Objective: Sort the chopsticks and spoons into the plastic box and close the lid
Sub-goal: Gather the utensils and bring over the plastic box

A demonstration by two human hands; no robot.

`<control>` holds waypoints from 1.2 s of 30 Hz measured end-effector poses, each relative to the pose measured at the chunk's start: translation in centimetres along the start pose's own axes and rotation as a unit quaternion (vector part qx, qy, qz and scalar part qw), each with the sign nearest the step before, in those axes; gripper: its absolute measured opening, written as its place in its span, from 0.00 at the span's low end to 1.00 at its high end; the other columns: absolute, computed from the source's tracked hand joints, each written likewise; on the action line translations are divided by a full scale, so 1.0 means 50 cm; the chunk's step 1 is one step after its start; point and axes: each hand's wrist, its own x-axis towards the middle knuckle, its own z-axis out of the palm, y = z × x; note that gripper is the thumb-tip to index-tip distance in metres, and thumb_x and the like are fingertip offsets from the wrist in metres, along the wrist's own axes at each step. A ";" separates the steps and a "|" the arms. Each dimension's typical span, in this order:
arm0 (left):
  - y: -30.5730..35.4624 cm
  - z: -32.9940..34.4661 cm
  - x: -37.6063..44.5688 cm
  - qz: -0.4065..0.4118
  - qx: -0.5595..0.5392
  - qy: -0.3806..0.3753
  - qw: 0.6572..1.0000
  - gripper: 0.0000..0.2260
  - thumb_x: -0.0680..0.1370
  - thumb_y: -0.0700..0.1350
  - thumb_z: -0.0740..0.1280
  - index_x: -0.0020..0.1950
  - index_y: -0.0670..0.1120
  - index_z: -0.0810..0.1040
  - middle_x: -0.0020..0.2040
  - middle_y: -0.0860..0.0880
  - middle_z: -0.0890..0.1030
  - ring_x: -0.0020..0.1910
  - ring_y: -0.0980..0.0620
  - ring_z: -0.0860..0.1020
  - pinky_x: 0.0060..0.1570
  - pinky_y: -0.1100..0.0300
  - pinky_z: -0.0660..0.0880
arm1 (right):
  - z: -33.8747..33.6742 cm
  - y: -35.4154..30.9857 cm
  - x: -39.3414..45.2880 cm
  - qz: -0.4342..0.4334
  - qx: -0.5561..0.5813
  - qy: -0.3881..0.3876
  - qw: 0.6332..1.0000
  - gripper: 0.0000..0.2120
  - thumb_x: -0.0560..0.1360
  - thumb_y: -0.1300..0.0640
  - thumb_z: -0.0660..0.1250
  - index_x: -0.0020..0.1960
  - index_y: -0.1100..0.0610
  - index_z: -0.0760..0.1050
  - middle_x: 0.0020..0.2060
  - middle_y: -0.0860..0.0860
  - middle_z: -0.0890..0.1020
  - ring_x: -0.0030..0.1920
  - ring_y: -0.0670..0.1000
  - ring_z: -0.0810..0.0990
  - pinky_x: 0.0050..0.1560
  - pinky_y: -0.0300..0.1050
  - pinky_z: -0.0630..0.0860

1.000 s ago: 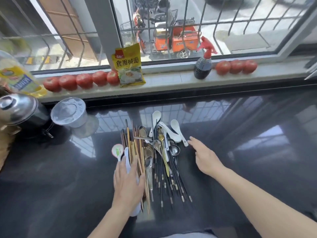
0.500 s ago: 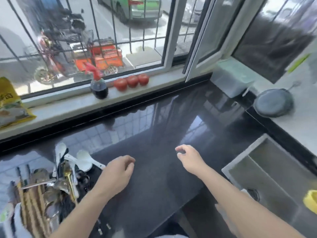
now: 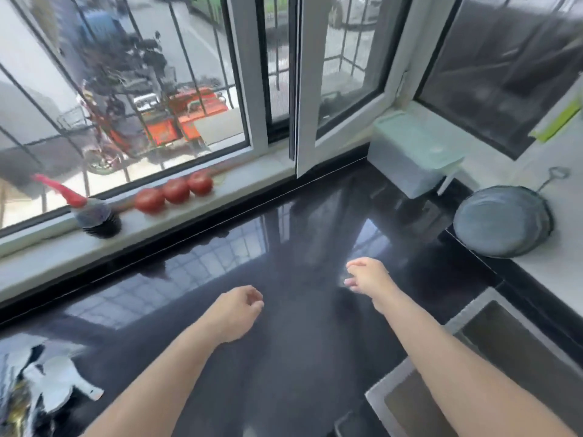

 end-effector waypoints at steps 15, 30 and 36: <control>0.147 -0.053 0.219 -0.046 -0.052 0.054 0.996 0.07 0.84 0.50 0.62 0.58 0.54 0.78 0.49 0.56 0.81 0.40 0.58 0.79 0.35 0.63 0.71 | -0.336 -0.285 0.513 0.086 0.347 0.146 0.922 0.28 0.81 0.39 0.57 0.75 0.52 0.64 0.64 0.54 0.69 0.48 0.54 0.80 0.30 0.43 0.80; 0.112 0.008 0.165 -0.052 -0.104 0.017 0.993 0.08 0.83 0.51 0.62 0.59 0.57 0.79 0.54 0.59 0.82 0.46 0.63 0.78 0.40 0.70 0.70 | -0.160 -0.168 0.134 0.032 0.396 0.197 0.896 0.14 0.75 0.56 0.63 0.60 0.53 0.74 0.58 0.51 0.78 0.57 0.55 0.80 0.51 0.54 0.82; -0.016 0.041 0.017 -0.111 -0.255 0.073 0.958 0.08 0.81 0.52 0.65 0.60 0.62 0.76 0.57 0.58 0.81 0.53 0.58 0.80 0.51 0.58 0.77 | -0.020 0.013 -0.108 0.036 0.287 0.108 0.951 0.04 0.77 0.57 0.65 0.47 0.50 0.78 0.52 0.49 0.82 0.54 0.50 0.81 0.55 0.51 0.79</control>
